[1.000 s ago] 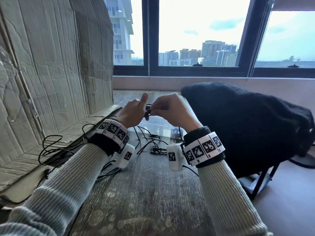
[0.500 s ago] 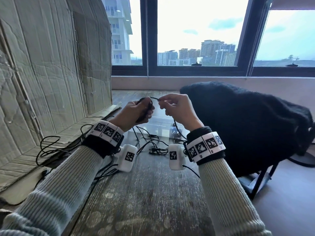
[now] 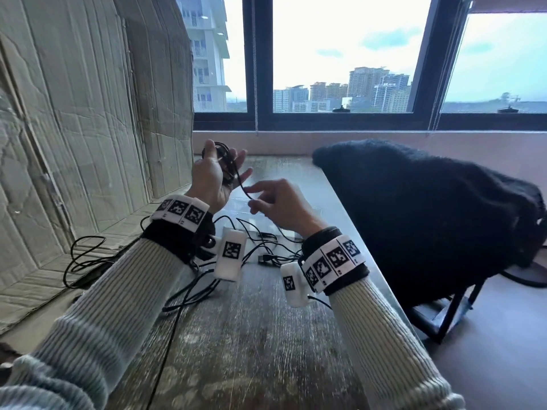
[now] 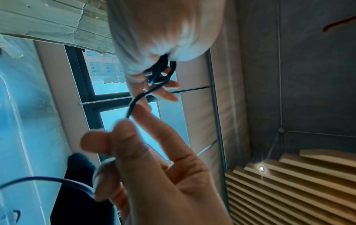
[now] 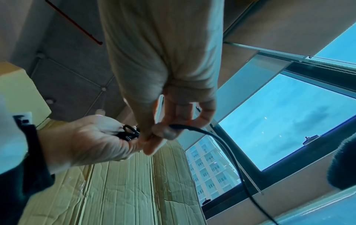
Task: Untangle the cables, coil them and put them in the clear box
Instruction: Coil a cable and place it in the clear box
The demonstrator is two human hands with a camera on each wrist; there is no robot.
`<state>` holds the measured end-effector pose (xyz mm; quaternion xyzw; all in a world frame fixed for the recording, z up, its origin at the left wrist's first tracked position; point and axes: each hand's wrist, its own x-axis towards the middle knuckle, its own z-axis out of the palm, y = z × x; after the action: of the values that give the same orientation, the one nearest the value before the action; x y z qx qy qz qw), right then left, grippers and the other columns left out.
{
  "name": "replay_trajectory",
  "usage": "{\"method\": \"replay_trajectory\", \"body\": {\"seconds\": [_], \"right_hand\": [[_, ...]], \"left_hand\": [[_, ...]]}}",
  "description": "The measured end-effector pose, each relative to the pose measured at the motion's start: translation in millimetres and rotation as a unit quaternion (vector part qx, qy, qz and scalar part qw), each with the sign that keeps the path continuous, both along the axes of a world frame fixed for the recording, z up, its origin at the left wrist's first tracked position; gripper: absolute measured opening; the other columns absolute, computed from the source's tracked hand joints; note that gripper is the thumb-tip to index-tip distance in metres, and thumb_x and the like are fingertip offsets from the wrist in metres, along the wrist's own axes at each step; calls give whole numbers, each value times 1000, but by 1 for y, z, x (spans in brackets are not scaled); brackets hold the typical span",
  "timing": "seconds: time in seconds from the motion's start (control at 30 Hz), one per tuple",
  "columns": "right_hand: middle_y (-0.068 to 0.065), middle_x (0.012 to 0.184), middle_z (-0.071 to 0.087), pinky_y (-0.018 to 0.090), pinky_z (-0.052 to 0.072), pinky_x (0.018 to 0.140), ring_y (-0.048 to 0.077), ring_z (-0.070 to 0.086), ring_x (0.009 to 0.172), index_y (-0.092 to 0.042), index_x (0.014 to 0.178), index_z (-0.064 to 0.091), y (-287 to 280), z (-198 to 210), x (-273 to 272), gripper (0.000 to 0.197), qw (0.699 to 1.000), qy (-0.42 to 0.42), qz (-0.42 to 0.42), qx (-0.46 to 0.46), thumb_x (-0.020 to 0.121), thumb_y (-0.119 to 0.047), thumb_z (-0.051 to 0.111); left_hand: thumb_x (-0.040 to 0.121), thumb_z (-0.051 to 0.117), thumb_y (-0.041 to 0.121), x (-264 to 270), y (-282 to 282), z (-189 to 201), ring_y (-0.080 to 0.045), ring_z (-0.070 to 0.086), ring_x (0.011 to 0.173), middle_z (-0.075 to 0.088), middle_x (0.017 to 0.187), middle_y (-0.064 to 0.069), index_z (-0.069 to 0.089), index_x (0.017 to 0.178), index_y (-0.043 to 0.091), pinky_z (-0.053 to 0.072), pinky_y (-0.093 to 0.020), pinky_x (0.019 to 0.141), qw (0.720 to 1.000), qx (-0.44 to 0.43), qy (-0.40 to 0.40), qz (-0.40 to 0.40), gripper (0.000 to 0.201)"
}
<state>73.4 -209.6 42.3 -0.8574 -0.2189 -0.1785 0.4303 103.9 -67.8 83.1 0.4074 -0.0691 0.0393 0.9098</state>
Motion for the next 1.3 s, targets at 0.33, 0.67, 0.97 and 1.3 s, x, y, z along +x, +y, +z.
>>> {"method": "replay_trajectory", "body": {"seconds": [0.33,0.67,0.97,1.3], "right_hand": [[-6,73,66,6,35,48,-8,49,45,-14,99,74,-15,14,-5,17,993,-13,20,-113,93,-20,60],[-7,75,69,20,51,67,4,60,65,-17,84,74,-37,9,3,15,990,-81,-92,67,72,-21,82],[-3,70,71,30,51,64,10,55,54,-17,85,74,-63,15,7,9,989,-51,-60,127,86,-11,67],[-6,68,69,9,44,49,-5,50,42,-16,110,72,-51,-3,16,21,991,9,-137,2,94,-19,59]], "left_hand": [[99,28,51,17,8,-28,-18,61,57,67,69,-3,68,88,7,52,-30,61,676,622,-271,288,60],[81,0,78,1,-18,-34,-6,47,44,71,71,-6,73,85,4,33,-18,42,778,602,-147,-100,103],[99,46,27,3,-32,-39,-13,56,59,63,73,-5,65,91,5,46,-22,54,904,359,-152,-175,31],[102,30,38,33,-52,-35,-17,68,96,70,107,-6,46,124,7,46,-53,90,997,22,2,-71,41]]}}
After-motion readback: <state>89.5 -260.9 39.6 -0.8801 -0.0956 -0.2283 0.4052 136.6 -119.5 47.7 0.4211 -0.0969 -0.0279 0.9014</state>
